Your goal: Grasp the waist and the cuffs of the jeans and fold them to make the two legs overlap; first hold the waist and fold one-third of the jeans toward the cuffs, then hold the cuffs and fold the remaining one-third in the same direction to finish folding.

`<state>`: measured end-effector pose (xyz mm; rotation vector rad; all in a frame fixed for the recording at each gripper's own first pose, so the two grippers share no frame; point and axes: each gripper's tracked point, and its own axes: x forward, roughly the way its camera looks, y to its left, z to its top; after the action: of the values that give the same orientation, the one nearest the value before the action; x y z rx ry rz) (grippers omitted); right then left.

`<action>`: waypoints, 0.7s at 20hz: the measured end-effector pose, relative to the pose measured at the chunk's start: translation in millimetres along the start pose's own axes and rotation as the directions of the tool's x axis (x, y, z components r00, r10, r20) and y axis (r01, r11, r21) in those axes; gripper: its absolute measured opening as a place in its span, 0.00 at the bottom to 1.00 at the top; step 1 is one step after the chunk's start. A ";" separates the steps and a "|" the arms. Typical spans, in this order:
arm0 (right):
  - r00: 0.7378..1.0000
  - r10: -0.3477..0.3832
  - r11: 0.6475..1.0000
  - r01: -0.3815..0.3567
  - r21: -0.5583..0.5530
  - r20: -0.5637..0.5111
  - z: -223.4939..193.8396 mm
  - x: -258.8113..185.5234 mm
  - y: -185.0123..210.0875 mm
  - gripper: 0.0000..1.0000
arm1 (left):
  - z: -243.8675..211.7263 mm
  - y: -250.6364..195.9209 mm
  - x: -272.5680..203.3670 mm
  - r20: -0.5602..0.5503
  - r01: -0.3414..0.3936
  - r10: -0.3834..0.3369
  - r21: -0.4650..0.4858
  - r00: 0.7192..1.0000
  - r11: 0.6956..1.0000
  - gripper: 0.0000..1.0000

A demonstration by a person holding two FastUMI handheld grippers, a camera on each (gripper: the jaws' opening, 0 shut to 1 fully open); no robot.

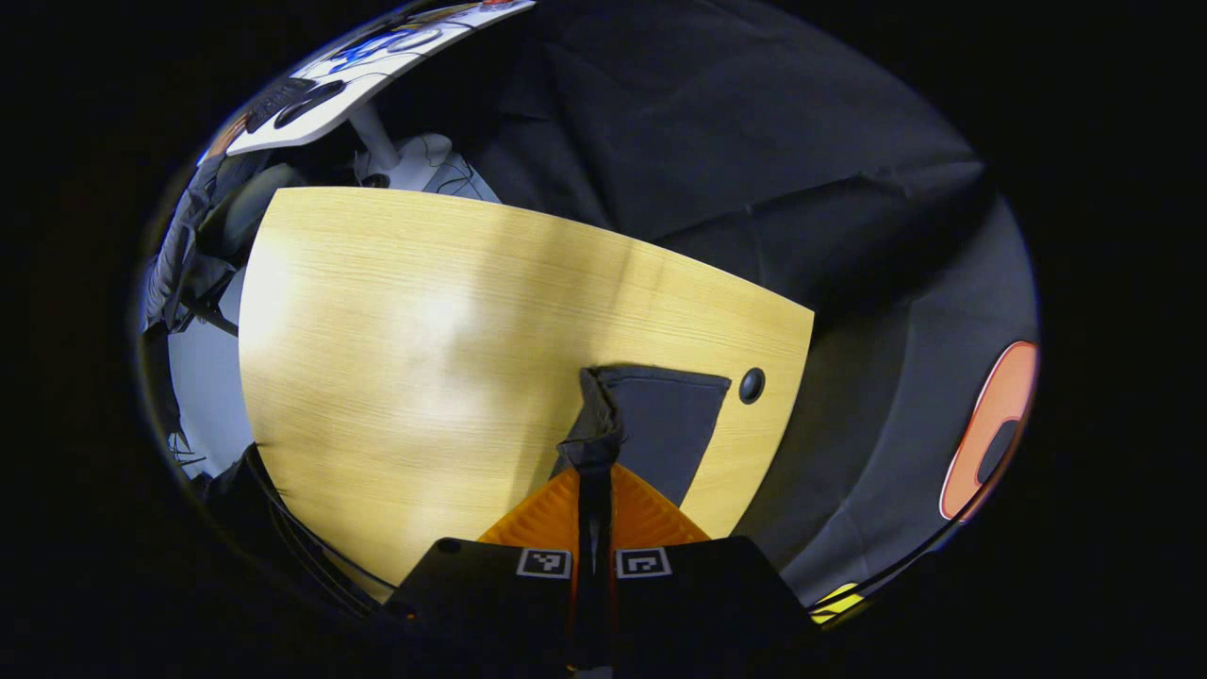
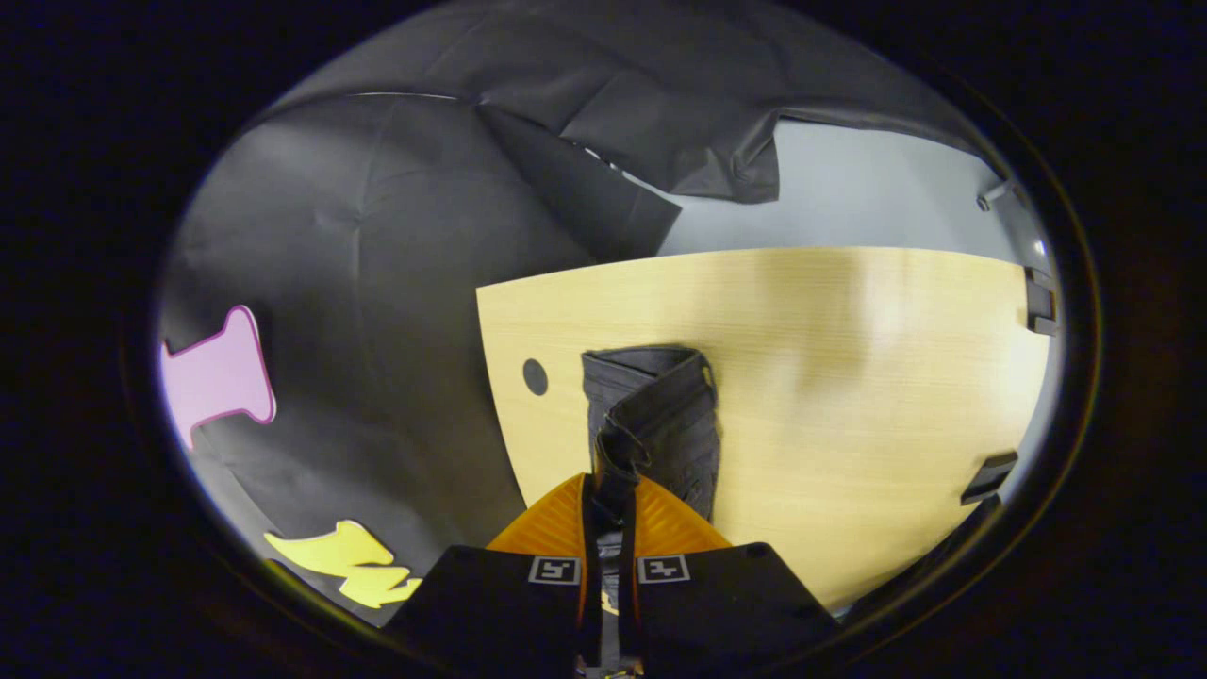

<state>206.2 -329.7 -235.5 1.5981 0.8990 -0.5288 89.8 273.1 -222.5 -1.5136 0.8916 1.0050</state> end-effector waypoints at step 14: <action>0.999 -0.040 0.999 0.040 0.017 0.002 23.1 110.6 38.7 0.03 | -15.1 -126.3 100.9 0.002 -0.014 0.013 0.244 1.000 0.970 0.03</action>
<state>306.3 -324.2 -300.2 1.5974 0.9286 -0.5676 245.0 275.4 -269.9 -1.3009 0.9883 0.8705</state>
